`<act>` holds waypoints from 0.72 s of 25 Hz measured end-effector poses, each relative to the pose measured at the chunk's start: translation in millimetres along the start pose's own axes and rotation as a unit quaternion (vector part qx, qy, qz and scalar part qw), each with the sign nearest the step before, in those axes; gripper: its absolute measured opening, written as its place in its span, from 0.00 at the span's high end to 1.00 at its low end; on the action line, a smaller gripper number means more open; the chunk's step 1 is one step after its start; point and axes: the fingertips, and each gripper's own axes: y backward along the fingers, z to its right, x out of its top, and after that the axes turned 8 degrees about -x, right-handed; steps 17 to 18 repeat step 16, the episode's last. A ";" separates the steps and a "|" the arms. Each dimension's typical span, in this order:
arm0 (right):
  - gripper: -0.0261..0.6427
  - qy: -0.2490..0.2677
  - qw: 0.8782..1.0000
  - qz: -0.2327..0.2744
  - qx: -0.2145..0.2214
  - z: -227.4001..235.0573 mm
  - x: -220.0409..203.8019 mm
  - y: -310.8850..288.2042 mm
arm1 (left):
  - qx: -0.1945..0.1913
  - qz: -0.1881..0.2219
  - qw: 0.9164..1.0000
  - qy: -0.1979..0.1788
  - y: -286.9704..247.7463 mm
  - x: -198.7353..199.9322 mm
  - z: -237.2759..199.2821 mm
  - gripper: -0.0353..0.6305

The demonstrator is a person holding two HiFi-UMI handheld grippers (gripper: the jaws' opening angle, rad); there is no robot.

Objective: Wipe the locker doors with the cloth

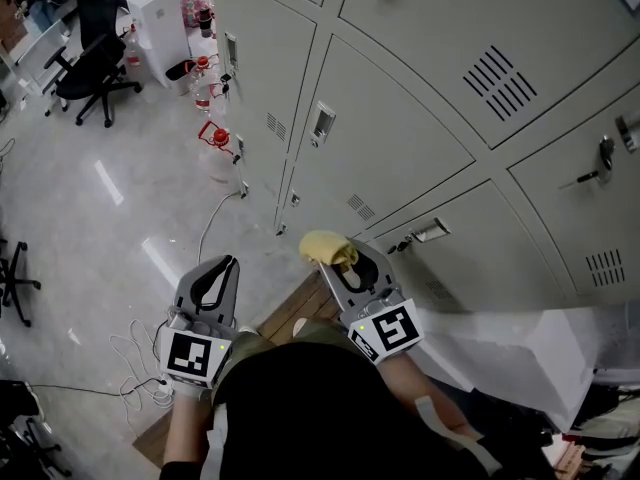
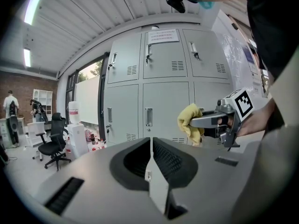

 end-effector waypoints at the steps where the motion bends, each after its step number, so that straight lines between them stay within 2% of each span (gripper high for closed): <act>1: 0.76 0.000 1.000 -0.001 0.000 0.5 -0.6 -0.4 | 0.001 -0.002 1.000 0.003 0.0 0.4 0.1 0.93; 4: 0.76 -0.004 1.000 -0.003 -0.002 2.0 -2.5 -1.3 | 0.002 -0.005 1.000 0.006 -0.1 2.3 0.1 0.93; 7: 0.76 -0.002 1.000 -0.001 0.001 2.1 -1.7 -2.5 | 0.000 0.006 1.000 -0.011 -2.1 6.0 -1.5 0.93; 13: 0.76 -0.005 1.000 0.000 -0.001 3.8 -2.1 -2.8 | 0.003 -0.009 1.000 0.003 -1.9 -0.4 2.6 0.93; 18: 0.76 -0.006 1.000 -0.001 -0.002 3.9 -2.6 -2.1 | 0.004 -0.010 1.000 0.000 -1.5 -2.1 3.0 0.93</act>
